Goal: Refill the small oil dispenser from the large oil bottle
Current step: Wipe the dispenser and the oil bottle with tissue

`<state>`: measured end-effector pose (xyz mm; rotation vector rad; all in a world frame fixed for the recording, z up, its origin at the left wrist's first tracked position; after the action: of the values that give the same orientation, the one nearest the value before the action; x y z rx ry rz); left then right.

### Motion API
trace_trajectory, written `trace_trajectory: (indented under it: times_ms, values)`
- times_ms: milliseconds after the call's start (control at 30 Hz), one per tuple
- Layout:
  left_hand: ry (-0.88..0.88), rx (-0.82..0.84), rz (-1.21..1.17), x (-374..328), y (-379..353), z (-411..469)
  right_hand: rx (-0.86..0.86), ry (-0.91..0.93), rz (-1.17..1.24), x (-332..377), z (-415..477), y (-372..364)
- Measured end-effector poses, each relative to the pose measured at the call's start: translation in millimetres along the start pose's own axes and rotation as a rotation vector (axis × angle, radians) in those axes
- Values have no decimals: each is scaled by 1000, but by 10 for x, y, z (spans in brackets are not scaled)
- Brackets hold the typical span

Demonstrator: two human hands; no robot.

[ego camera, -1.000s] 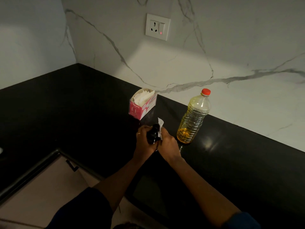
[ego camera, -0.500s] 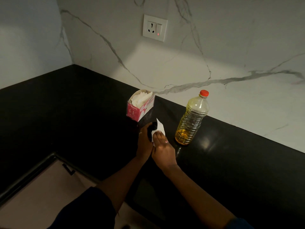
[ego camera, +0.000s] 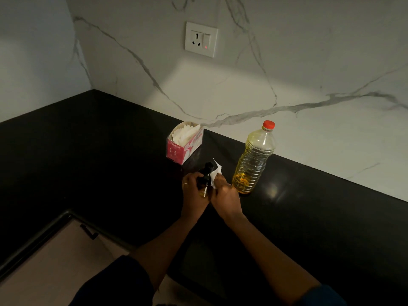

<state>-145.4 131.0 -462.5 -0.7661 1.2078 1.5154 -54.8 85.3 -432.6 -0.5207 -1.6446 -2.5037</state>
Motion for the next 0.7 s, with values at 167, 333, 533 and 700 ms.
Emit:
trace_trajectory:
  times_ms: [167,333,533,700]
  values:
    - [57,94,-105,-44,23,148,19,86,2,-73,39,48]
    - [60,341,7,-84,14,270,-46,141,-56,14,-45,61]
    - [91,268,50,-19,18,268,-119,279,-142,207,-84,20]
    - [101,315,193,59,-332,-41,-82,278,-210,260,-95,-124]
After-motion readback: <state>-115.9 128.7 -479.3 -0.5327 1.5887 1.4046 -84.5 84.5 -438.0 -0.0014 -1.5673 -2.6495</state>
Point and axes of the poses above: each hand's wrist, its own z-axis towards the middle knuckle, its own y-axis out of the back of the hand, x = y × z, the point moved 2 cm from there along z, towards the middle knuckle, and after that the axes turned 5 degrees about -z, right-handed, at the moved point
